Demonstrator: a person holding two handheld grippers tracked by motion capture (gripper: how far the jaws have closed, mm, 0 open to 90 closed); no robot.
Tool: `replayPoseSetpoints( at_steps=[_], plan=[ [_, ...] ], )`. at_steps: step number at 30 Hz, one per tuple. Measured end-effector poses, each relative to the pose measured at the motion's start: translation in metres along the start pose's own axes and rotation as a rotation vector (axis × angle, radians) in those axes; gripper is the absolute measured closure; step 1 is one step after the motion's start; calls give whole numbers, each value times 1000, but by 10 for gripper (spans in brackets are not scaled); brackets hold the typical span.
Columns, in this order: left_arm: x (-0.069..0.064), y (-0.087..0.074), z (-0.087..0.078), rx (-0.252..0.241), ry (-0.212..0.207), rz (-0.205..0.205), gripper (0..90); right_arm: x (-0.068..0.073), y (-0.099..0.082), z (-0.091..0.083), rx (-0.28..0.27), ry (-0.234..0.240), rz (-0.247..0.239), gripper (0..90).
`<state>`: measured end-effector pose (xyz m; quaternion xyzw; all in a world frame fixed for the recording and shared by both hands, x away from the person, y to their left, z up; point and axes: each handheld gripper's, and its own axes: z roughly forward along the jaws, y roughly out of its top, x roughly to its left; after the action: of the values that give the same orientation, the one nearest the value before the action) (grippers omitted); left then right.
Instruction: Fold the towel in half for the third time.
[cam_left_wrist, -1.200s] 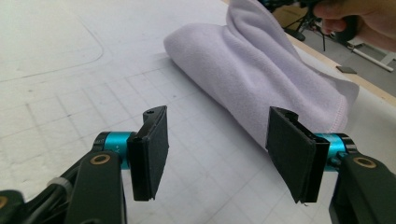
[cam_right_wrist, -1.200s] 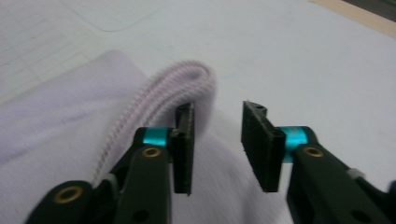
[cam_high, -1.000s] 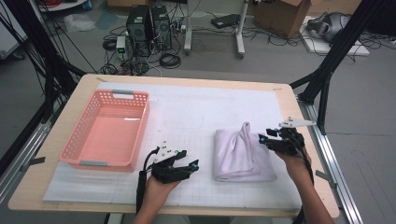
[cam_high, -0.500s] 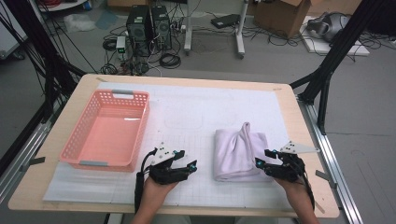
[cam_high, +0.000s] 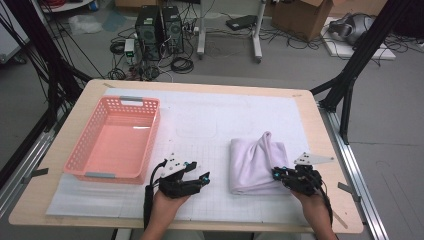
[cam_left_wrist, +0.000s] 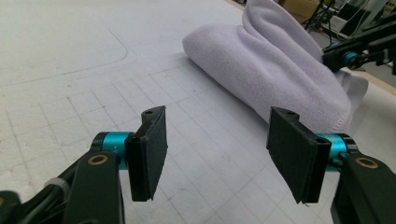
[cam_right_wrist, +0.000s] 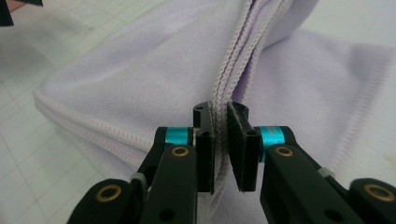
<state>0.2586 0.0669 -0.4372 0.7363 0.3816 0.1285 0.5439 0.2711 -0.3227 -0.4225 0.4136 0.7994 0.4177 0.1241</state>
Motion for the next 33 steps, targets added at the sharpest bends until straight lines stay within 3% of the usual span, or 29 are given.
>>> replayPoseSetpoints(
  at_steps=[6,10,14,16,19,20,24,27,30,33],
  plan=[
    [1,0,1,-5,-1,-7,386,-5,-8,-30,2,-95,30,817],
    [1,0,3,-3,-2,-10,386,-8,-17,-35,62,-138,56,813],
    [2,1,3,-4,-2,-12,386,-7,-16,-38,86,-127,63,772],
    [2,1,3,-4,-2,-11,386,-6,-13,-41,47,-129,63,650],
    [3,1,3,-6,1,-16,386,-11,-8,-42,-23,-126,89,586],
    [3,1,3,-7,2,-21,386,-15,-5,-39,-47,-123,95,575],
    [3,0,3,-6,4,-23,386,-27,6,-20,-40,-142,109,547],
    [3,-1,5,-1,2,-22,386,-38,17,-3,-62,-139,148,543],
    [2,-2,8,11,-4,-22,386,-46,25,10,-44,-161,167,557],
    [1,-3,10,20,-13,-24,386,-62,26,27,-3,-79,208,819]
  ],
)
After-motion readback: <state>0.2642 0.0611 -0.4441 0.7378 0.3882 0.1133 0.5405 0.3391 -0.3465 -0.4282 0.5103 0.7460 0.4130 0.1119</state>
